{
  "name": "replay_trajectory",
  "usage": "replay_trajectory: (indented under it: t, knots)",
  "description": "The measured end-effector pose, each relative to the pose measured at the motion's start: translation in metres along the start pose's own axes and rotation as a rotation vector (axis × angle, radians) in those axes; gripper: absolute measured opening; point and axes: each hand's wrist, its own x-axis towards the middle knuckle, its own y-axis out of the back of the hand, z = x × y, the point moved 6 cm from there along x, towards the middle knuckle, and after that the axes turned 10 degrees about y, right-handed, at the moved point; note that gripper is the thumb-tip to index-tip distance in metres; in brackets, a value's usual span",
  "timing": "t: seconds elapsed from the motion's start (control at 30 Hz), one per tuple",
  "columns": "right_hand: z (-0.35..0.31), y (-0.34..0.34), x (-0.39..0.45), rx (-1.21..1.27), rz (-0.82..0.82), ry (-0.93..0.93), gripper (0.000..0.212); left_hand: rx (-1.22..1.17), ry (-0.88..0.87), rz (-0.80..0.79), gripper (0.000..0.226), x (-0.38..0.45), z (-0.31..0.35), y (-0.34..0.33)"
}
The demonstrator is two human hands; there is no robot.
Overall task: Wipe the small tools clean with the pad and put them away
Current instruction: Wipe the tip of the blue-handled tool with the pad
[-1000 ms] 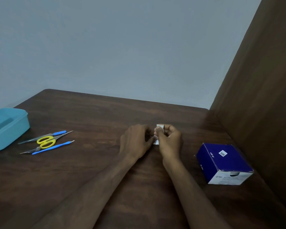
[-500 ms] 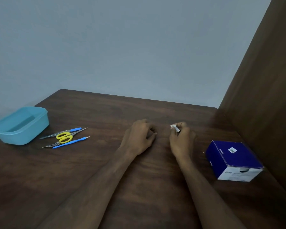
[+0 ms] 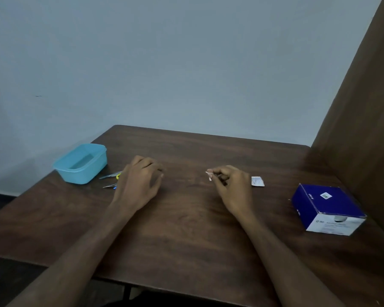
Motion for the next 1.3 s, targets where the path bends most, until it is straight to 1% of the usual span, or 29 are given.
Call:
replay_trajectory:
  t: [0.1, 0.2, 0.3, 0.37, 0.43, 0.53, 0.63, 0.73, 0.83, 0.93, 1.0, 1.13, 1.2, 1.3]
  knots:
    - [-0.023, -0.024, -0.005, 0.046, -0.029, 0.013, 0.018, 0.045, 0.082, 0.027, 0.01, -0.012, -0.028, 0.015]
    - [-0.045, -0.047, -0.005, 0.079, 0.013, 0.001, 0.014, 0.065, 0.147, 0.074, 0.014, -0.023, -0.043, 0.022]
    - [-0.061, -0.072, -0.002, 0.093, -0.002, -0.012, 0.011, 0.051, 0.267, 0.098, 0.021, -0.03, -0.05, 0.026]
    - [-0.073, -0.096, 0.004, 0.099, -0.039, 0.004, 0.01, 0.052, 0.374, 0.095, 0.023, -0.032, -0.059, 0.031]
    - [-0.081, -0.114, 0.011, 0.088, -0.07, 0.031, 0.01, 0.083, 0.403, 0.05, 0.026, -0.033, -0.06, 0.03]
    - [-0.084, -0.13, 0.021, 0.063, -0.089, 0.066, 0.011, 0.082, 0.378, -0.016, 0.034, -0.034, -0.061, 0.025]
    - [-0.077, -0.127, 0.021, 0.037, -0.063, 0.059, 0.01, 0.072, 0.352, -0.075, 0.039, -0.034, -0.063, 0.018]
    - [-0.071, -0.121, 0.016, 0.048, -0.053, 0.027, 0.01, 0.078, 0.356, -0.121, 0.038, -0.033, -0.064, 0.013]
    - [-0.067, -0.121, 0.016, 0.074, -0.056, -0.01, 0.01, 0.062, 0.355, -0.116, 0.033, -0.031, -0.066, 0.01]
    - [-0.06, -0.124, 0.02, 0.105, -0.055, -0.062, 0.009, 0.026, 0.357, -0.086, 0.017, -0.03, -0.067, 0.011]
    - [-0.057, -0.125, 0.021, 0.133, -0.046, -0.104, 0.008, 0.021, 0.347, -0.097, 0.01, -0.029, -0.066, 0.01]
    - [-0.051, -0.119, 0.02, 0.226, -0.007, -0.199, 0.01, -0.038, 0.308, -0.103, 0.006, -0.029, -0.065, 0.009]
    - [-0.042, -0.121, 0.018, 0.327, 0.017, -0.269, 0.014, -0.063, 0.285, -0.088, 0.009, -0.028, -0.061, 0.012]
    - [-0.033, -0.12, 0.014, 0.494, 0.069, -0.384, 0.009, -0.059, 0.285, -0.066, 0.01, -0.028, -0.058, 0.016]
